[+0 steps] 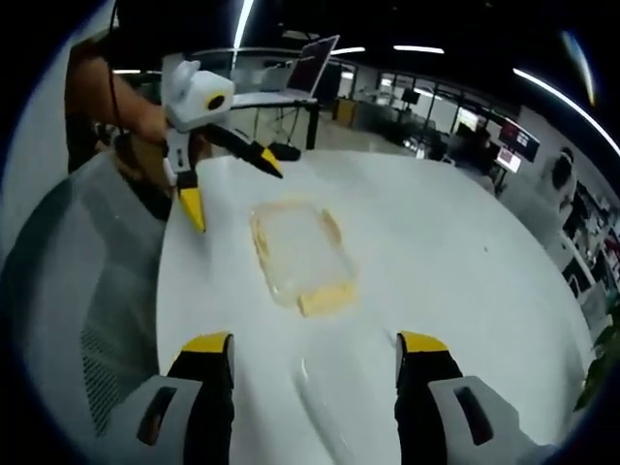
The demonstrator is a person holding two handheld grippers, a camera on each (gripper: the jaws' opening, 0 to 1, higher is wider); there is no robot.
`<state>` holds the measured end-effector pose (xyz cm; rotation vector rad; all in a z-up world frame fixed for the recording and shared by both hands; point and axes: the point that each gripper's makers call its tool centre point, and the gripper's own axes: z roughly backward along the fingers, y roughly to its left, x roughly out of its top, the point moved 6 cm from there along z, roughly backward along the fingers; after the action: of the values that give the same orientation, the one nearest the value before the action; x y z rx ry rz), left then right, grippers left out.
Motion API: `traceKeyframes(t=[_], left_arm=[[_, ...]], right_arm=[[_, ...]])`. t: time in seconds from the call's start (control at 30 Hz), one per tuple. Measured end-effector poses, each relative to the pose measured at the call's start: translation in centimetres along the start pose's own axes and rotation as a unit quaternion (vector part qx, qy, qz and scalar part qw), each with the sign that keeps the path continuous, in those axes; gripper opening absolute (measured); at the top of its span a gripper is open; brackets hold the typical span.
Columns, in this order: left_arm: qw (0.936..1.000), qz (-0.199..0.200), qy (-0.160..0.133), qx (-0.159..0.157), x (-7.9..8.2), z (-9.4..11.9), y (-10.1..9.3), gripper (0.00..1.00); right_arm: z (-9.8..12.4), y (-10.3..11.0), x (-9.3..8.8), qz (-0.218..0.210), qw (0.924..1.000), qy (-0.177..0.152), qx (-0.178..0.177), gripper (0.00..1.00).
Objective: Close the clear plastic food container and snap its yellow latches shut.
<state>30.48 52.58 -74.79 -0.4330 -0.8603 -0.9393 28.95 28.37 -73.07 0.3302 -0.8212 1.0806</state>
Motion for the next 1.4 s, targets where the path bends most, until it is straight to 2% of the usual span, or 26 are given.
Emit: traceKeyframes(t=[0.47,0.7,1.4], left_arm=[[0.9994,-0.027,0.018,-0.008,-0.1,-0.5,1.2,0.89],[0.9987,-0.039,0.031,-0.01,-0.4,-0.6,2.1,0.84],[0.9938,-0.086,0.065,-0.028,-0.8,-0.8,4.2,0.82]], right_arm=[[-1.3,-0.6,1.1,0.022,0.9996,0.0,0.017,0.65],[-2.1,-1.1,1.5,0.034,0.999,0.002,0.027,0.64],[-4.7,-1.8,2.7,0.078,0.9942,0.031,0.068,0.6]])
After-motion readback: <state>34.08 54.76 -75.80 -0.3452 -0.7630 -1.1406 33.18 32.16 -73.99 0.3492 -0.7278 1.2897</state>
